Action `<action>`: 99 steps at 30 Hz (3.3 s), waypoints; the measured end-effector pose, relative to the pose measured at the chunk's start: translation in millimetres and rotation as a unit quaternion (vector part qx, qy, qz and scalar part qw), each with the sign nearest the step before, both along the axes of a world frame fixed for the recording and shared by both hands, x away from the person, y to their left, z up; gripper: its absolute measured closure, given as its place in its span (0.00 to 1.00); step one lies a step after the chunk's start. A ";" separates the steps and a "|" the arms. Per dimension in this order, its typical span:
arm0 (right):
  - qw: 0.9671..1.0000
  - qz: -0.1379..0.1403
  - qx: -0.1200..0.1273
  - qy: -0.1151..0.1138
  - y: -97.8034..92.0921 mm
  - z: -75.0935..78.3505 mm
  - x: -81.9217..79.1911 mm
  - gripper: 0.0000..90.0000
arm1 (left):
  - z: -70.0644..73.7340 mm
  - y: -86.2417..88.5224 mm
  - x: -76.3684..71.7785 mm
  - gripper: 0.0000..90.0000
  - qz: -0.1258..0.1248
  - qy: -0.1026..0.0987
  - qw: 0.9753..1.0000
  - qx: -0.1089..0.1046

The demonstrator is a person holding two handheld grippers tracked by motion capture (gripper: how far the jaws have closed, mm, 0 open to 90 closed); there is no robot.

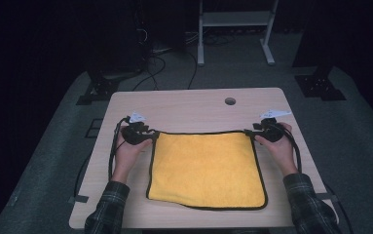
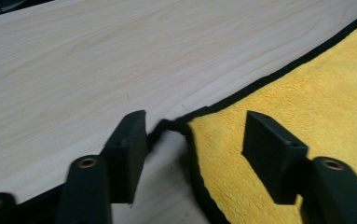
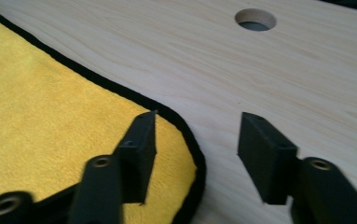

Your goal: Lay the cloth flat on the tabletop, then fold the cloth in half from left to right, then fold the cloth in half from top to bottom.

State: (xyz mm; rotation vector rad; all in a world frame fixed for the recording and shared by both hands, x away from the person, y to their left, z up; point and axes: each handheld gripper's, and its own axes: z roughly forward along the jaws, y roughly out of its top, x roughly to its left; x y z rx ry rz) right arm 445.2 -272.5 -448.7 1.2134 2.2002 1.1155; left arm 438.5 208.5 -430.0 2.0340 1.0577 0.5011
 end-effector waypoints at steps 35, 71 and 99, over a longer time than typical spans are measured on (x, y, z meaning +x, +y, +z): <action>0.997 -0.035 -0.041 0.054 -61.3 -31.3 -66.5 0.25 | -28.4 11.8 -85.0 0.23 -0.038 0.072 0.997 -0.001; 0.998 -0.038 -0.032 0.029 -60.7 -37.2 -71.2 0.20 | -44.5 -9.4 -89.3 0.86 -0.034 0.050 0.998 -0.009; 0.998 -0.040 -0.032 0.029 -60.1 -37.2 -70.9 0.20 | -26.4 -13.9 -74.2 0.92 -0.074 0.061 0.983 -0.156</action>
